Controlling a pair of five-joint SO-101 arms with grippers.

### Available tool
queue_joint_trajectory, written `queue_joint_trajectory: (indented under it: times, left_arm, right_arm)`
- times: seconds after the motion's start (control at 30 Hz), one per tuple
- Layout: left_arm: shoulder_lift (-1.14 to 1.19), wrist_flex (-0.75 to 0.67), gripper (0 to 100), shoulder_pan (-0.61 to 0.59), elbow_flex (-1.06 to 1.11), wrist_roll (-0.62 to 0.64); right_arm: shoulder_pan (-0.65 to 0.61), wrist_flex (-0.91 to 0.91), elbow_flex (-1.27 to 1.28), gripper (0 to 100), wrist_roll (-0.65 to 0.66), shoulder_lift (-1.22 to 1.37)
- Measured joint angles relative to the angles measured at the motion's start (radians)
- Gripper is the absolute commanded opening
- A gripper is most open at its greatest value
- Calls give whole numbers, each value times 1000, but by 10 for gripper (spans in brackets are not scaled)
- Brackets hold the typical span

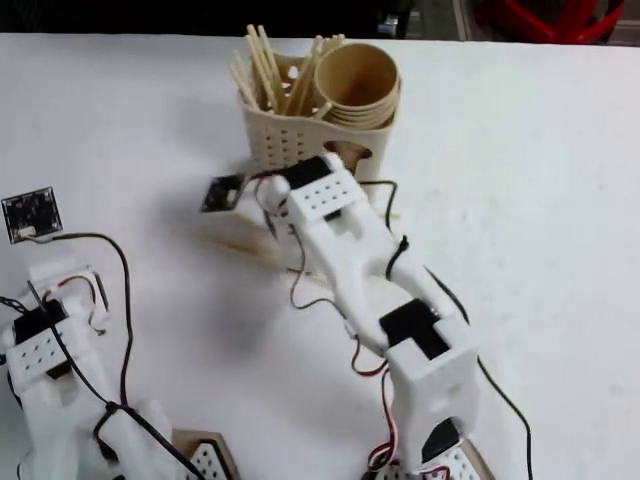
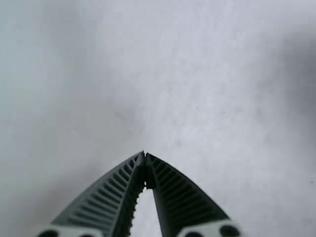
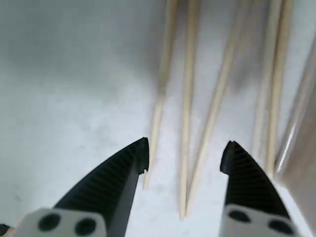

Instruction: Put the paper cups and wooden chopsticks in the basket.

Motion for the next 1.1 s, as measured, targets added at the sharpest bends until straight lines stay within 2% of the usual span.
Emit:
queue_joint_trajectory:
  times: [0.07, 0.23, 0.37, 0.67, 0.73, 0.87, 1.0, 1.1]
  left_arm:
    - [0, 0, 23, 0, 0, 0]
    - [0, 0, 23, 0, 0, 0]
    - [0, 0, 23, 0, 0, 0]
    - [0, 0, 23, 0, 0, 0]
    - [0, 0, 23, 0, 0, 0]
    - [0, 0, 23, 0, 0, 0]
    - [0, 0, 23, 0, 0, 0]
    - [0, 0, 23, 0, 0, 0]
  right_arm:
    - [-37, -21, -29, 344, -34, 8]
    - [-98, -115, -71, 349, -110, 103]
    - [-137, -147, -126, 350, -115, 181]
    - [-132, -150, -313, 346, -120, 373]
    - [-129, -149, -344, 310, -120, 404]
    - [-129, -104, -397, 147, -115, 431]
    - [-115, -64, -437, 14, -34, 448]
    - [-124, -38, -434, 19, -9, 457]
